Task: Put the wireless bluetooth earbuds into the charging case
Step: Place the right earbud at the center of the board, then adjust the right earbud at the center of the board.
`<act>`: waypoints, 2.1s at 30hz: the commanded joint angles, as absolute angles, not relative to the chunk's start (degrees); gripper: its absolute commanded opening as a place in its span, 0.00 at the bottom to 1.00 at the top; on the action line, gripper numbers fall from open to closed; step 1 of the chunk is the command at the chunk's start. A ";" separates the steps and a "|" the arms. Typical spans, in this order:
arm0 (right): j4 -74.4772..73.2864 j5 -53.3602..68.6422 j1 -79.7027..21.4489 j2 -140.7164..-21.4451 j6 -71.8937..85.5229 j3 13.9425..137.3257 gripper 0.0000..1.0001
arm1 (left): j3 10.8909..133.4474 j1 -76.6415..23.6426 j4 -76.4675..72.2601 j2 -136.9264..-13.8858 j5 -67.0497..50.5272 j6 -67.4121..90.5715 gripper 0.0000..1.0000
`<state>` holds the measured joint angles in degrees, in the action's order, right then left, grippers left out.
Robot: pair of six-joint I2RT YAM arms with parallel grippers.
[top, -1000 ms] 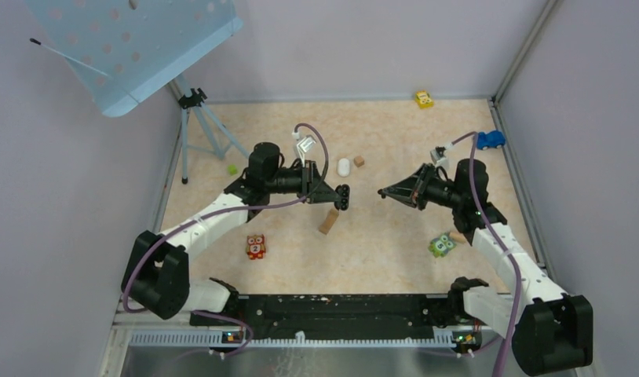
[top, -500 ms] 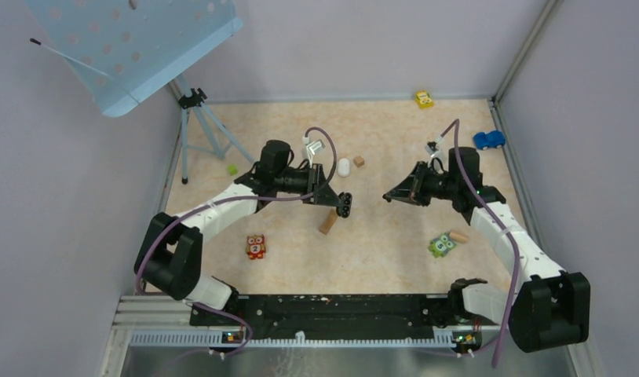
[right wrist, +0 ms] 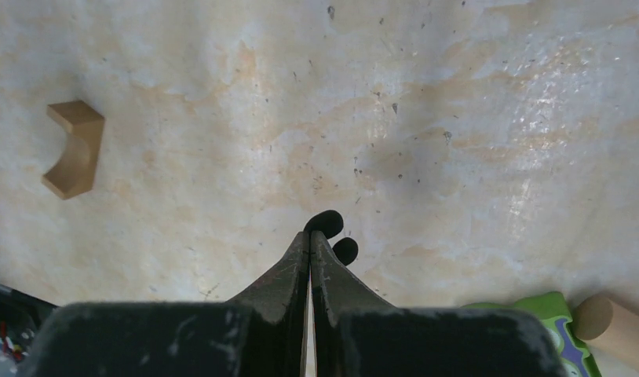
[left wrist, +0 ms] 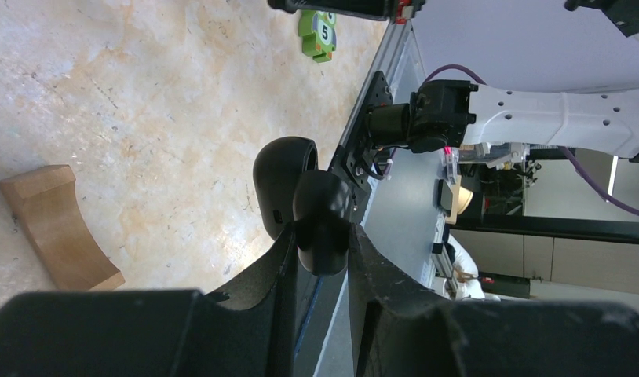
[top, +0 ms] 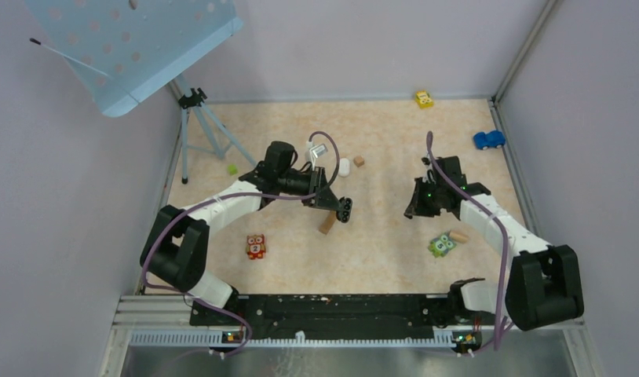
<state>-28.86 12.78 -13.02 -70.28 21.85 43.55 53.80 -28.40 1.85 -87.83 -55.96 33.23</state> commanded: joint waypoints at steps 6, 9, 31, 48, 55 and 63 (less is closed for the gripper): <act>-26.93 11.39 -16.80 -76.87 14.12 45.47 0.00 | 54.43 -28.58 1.23 -87.70 -57.44 32.85 0.00; -26.99 8.53 -19.02 -77.94 14.21 45.87 0.00 | 54.41 -28.59 1.19 -87.53 -57.39 32.79 0.00; -27.74 -1.57 -22.59 -56.71 51.74 34.77 0.26 | 54.59 -28.68 0.43 -88.59 -58.10 33.43 0.00; -8.89 1.35 -22.74 -42.08 81.03 10.21 0.33 | 54.86 -29.68 -0.86 -89.02 -57.87 34.01 0.00; -3.37 0.31 -22.69 -47.67 81.68 9.45 0.33 | 54.52 -29.76 -0.86 -89.13 -57.48 34.05 0.00; 0.86 -2.11 -21.44 -52.77 78.89 10.89 0.33 | 54.39 -29.77 -0.85 -88.91 -57.56 33.88 0.00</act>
<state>-3.01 0.38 -21.96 -50.85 80.73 9.74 53.78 -29.56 1.48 -88.79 -57.12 34.35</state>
